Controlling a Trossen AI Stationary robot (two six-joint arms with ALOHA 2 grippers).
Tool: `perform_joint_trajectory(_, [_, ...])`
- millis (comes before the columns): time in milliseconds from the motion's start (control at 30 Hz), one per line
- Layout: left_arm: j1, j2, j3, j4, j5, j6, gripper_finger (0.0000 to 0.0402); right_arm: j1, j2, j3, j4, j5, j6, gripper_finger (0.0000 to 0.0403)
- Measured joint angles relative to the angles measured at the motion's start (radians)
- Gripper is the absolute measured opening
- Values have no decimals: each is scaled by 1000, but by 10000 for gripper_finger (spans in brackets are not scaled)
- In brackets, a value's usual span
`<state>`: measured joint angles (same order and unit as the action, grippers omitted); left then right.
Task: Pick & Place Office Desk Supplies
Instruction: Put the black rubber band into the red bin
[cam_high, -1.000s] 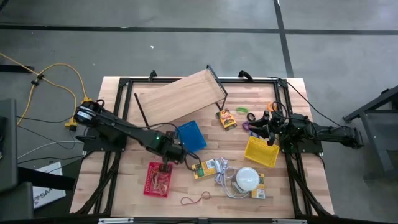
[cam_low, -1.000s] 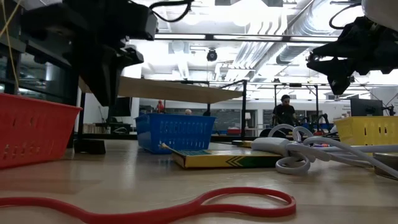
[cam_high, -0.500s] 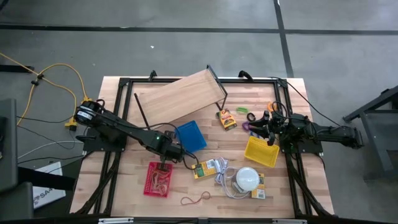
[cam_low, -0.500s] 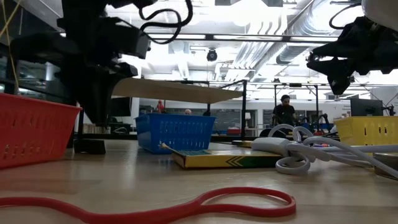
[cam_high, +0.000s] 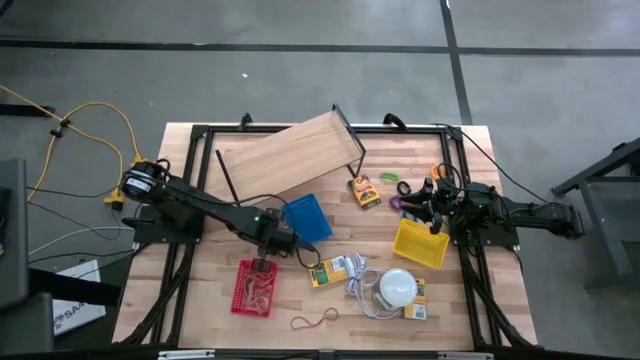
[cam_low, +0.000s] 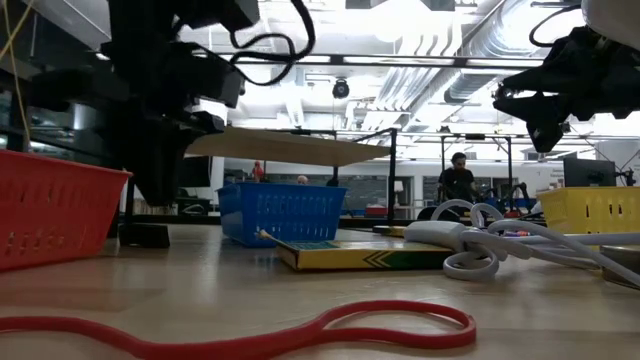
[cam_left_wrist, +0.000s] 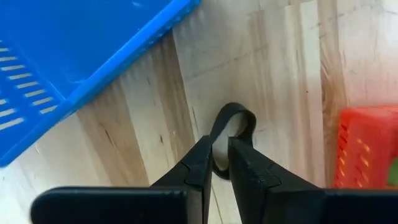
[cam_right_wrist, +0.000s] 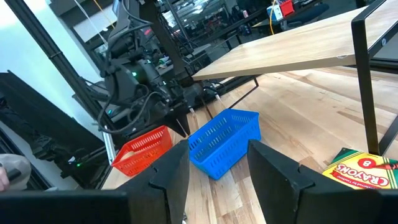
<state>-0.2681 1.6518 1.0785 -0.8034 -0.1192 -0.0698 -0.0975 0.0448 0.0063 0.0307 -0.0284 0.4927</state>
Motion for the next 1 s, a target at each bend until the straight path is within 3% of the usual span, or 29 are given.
perform_joint_trajectory(233, [18,47,13,-6,59,47,47,0,0,0,0,0,0,150])
perform_joint_trajectory(1000, [2,47,13,-4,9,55,47,0,0,0,0,0,0,150])
